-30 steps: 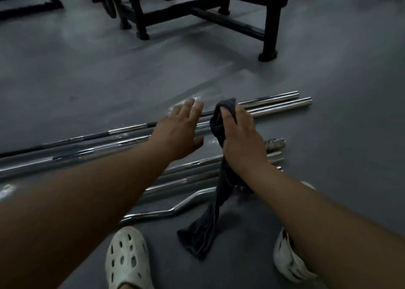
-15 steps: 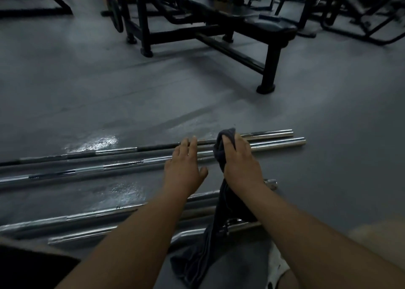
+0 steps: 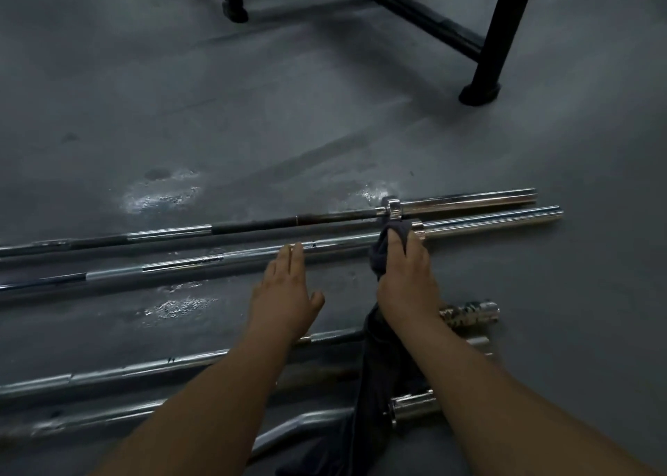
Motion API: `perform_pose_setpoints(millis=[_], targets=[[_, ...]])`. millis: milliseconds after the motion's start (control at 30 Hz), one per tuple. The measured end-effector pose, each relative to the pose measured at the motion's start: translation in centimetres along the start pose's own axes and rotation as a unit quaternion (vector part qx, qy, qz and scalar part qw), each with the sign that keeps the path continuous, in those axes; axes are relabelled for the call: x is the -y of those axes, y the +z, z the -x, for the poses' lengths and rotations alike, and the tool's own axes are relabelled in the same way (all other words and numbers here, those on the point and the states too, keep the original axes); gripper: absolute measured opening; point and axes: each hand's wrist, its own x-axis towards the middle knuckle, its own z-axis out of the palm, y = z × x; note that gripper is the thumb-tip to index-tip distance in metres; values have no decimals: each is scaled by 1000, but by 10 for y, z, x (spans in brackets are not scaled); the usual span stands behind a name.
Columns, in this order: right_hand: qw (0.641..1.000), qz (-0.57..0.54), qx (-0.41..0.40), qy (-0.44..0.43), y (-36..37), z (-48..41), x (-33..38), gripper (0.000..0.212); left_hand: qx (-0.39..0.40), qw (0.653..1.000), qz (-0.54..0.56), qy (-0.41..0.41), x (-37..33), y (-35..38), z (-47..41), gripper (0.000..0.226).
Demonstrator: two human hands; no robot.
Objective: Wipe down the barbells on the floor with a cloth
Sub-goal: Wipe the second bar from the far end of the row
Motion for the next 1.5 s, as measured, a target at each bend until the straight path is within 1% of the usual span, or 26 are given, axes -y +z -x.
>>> perform_pose_setpoints(millis=[100, 233, 333, 533, 667, 733, 833, 900, 967, 1000, 1033, 1067, 1133, 1167, 1200, 1233, 1300, 1333, 1367, 1400, 1433, 1500], targets=[[999, 5, 31, 14, 20, -23, 0, 80, 12, 1000, -3, -10, 9, 13, -26, 90], [998, 5, 63, 23, 42, -50, -2, 77, -1, 999, -45, -15, 23, 25, -56, 88], [997, 9, 75, 35, 53, -75, -7, 80, -4, 998, -54, -27, 36, 31, -78, 85], [996, -20, 55, 72, 71, -128, -31, 73, 19, 995, -75, -55, 56, 49, -127, 82], [993, -38, 41, 105, 87, -144, -47, 73, 77, 990, -113, -32, 69, 66, -144, 75], [994, -44, 39, 97, 102, -142, -49, 73, 89, 989, -111, -32, 73, 74, -149, 74], [994, -47, 61, 71, 122, -140, -44, 75, 63, 991, -116, -27, 78, 87, -154, 71], [992, -57, 64, 94, 131, -141, -41, 76, 28, 993, -115, -24, 78, 95, -156, 69], [991, -57, 40, 113, 142, -143, -30, 74, 2, 994, -111, -23, 78, 101, -156, 67], [993, -61, 37, 91, 147, -140, -15, 73, -6, 993, -113, -23, 78, 103, -154, 67], [995, -74, 55, 39, 154, -134, 4, 72, -14, 993, -116, -20, 78, 105, -154, 65], [991, -95, 89, -34, 160, -126, 27, 71, -22, 993, -117, -18, 79, 105, -155, 64], [964, -117, 191, -141, 164, -112, 53, 69, -28, 993, -117, -7, 81, 104, -155, 60], [960, -111, 194, -170, 161, -114, 49, 68, -26, 992, -124, -2, 84, 104, -156, 59], [965, -90, 173, -174, 154, -121, 34, 66, -20, 991, -131, 3, 86, 102, -157, 58], [977, -65, 142, -146, 145, -130, 11, 64, -10, 991, -135, 5, 87, 99, -159, 56], [997, -30, 77, -4, 127, -147, -47, 66, 24, 990, -138, -2, 85, 92, -168, 48], [996, -26, 57, 59, 119, -151, -66, 68, 55, 988, -141, -10, 83, 88, -173, 43], [995, -21, 47, 91, 119, -150, -69, 68, 83, 986, -145, -15, 82, 84, -179, 39], [995, -28, 44, 83, 125, -146, -56, 68, 102, 985, -138, -18, 82, 81, -185, 36], [997, -48, 58, 36, 135, -138, -36, 67, 128, 984, -126, -23, 81, 77, -191, 35], [985, -90, 122, -87, 153, -116, 0, 68, 173, 979, -108, -28, 82, 71, -196, 34]])
